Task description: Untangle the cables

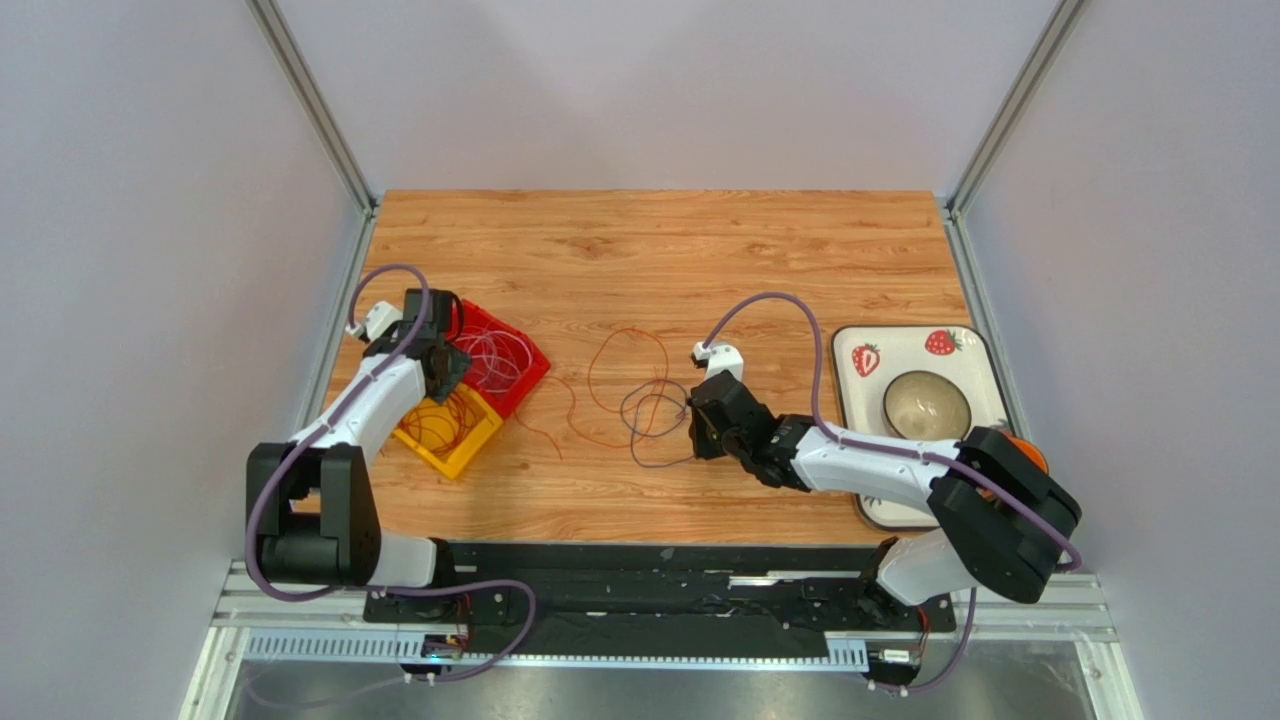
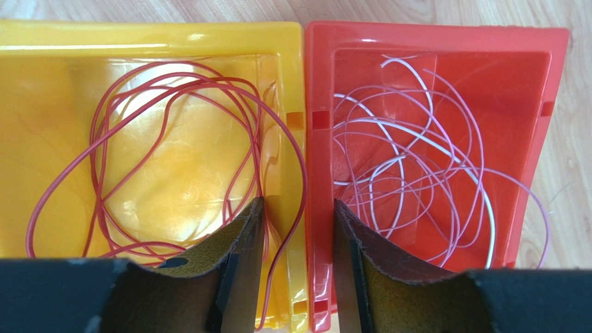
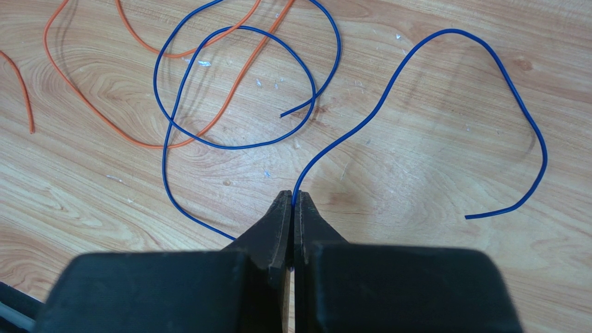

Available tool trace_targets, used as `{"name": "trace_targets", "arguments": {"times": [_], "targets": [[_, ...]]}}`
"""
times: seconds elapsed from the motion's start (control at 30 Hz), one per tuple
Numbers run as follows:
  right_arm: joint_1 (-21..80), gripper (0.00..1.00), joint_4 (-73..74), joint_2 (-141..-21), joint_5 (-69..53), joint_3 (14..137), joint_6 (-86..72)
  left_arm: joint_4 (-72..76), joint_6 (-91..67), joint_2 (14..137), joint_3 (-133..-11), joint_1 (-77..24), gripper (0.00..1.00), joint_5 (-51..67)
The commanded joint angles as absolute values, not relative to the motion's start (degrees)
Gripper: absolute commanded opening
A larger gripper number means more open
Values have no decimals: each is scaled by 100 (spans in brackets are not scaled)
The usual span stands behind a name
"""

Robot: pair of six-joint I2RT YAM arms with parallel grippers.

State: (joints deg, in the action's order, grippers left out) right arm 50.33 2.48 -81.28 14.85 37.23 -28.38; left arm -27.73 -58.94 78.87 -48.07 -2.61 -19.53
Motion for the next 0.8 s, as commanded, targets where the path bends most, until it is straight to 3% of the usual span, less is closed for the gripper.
{"name": "trace_targets", "arguments": {"times": [0.0,0.3,0.57,0.77], "targets": [[5036,0,53,-8060,1512,3779,-2760,-2576,-6564,8173,-4887,-308,43,-1565],[5036,0,53,-8042,1538,3771,-2769,-2794,-6636,8491,-5423,-483,44,-1476],[5036,0,53,-7998,1564,3753,-2786,-2856,-6013,7376,-4826,-483,63,-1582],[5036,0,-184,-7708,1573,3525,-2786,-3216,-5521,6708,-4781,-483,69,-1635]]}}
